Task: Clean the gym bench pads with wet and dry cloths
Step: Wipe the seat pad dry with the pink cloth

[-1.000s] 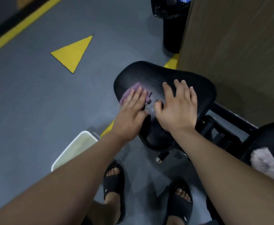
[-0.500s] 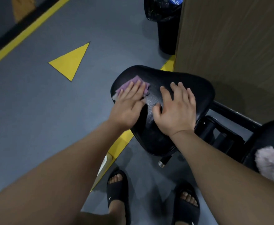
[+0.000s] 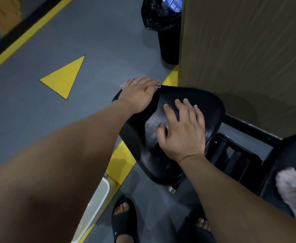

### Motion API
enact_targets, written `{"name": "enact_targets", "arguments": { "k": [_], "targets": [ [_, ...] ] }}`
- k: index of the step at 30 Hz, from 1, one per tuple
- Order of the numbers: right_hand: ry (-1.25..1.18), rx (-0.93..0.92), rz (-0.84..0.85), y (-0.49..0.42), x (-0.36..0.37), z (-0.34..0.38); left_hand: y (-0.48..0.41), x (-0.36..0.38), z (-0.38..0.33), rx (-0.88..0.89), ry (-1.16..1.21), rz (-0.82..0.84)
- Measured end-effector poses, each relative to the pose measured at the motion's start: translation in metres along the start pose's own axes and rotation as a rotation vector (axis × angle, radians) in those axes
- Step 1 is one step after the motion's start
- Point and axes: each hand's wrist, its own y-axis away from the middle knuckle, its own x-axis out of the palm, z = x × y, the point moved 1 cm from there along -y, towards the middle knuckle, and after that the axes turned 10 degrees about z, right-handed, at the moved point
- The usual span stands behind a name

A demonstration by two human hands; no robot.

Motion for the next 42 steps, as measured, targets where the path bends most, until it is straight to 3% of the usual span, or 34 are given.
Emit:
{"name": "enact_targets", "arguments": {
  "k": [3, 7, 12, 20, 24, 29, 36, 42],
  "targets": [
    [-0.006, -0.003, -0.008, 0.0, 0.001, -0.001, -0.005, -0.006, -0.017, 0.124, 0.094, 0.132],
    [-0.018, -0.012, -0.018, 0.001, 0.001, -0.001, 0.009, -0.008, -0.005, 0.377, 0.119, 0.163],
    [-0.023, -0.006, -0.004, 0.0, 0.002, -0.001, -0.015, -0.023, 0.017, 0.118, 0.248, 0.152],
    [-0.001, -0.023, 0.014, -0.001, -0.006, 0.001, -0.026, -0.019, -0.023, 0.163, 0.295, 0.337],
    [-0.028, -0.098, -0.14, -0.006, -0.033, 0.013, -0.024, -0.03, -0.007, 0.154, 0.218, 0.32],
    [-0.025, 0.012, 0.079, -0.005, -0.019, 0.006, -0.013, -0.042, 0.036, 0.013, 0.192, 0.19],
    [0.085, -0.041, 0.103, -0.008, -0.025, 0.008, -0.037, -0.023, -0.046, 0.142, 0.191, 0.317],
    [0.071, -0.068, 0.144, -0.011, -0.025, 0.006, -0.048, -0.041, 0.001, -0.155, 0.204, 0.344]
  ]
}}
